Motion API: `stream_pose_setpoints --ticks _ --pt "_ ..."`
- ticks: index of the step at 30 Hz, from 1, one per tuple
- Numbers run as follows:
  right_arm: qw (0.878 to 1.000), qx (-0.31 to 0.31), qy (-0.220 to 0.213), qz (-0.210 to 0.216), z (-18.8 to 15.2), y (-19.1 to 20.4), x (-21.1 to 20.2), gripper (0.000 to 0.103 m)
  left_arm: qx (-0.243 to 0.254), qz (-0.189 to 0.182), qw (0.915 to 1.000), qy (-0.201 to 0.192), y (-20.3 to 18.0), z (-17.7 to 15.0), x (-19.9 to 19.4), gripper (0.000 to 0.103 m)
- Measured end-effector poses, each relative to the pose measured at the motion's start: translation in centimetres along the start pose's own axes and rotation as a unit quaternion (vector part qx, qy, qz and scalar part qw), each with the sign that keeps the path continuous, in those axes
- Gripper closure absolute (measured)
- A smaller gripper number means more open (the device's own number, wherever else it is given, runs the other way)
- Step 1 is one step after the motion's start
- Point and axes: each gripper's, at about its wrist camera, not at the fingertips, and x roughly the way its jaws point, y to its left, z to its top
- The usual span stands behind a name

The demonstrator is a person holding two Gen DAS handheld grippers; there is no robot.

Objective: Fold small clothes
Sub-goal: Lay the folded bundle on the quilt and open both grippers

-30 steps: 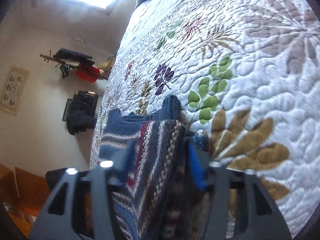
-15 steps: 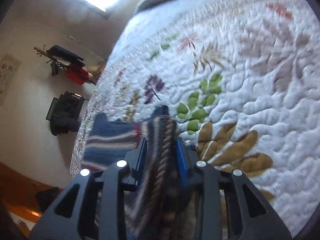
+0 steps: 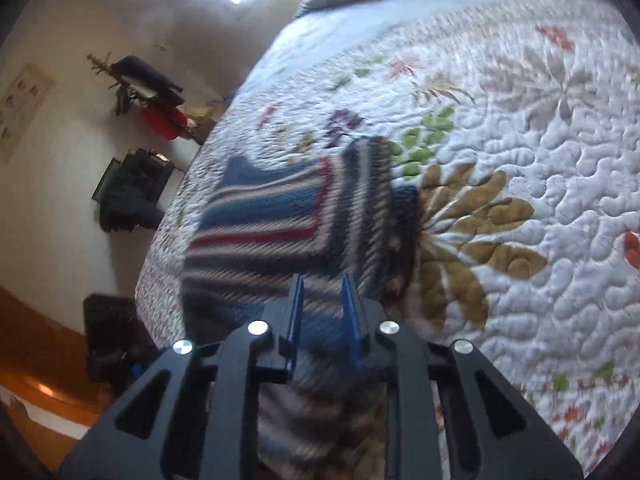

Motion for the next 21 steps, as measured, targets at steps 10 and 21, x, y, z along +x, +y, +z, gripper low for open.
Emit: stream_pose_setpoints --ticks 10,21 --pt "0.998 0.039 0.045 -0.020 -7.7 -0.7 1.3 0.086 0.036 0.025 0.9990 -0.011 -1.7 -1.7 -0.2 0.015" --pt "1.000 -0.001 -0.011 -0.029 -13.1 3.8 -2.2 0.034 0.016 0.061 0.9974 -0.034 -2.2 -4.0 -1.6 0.008"
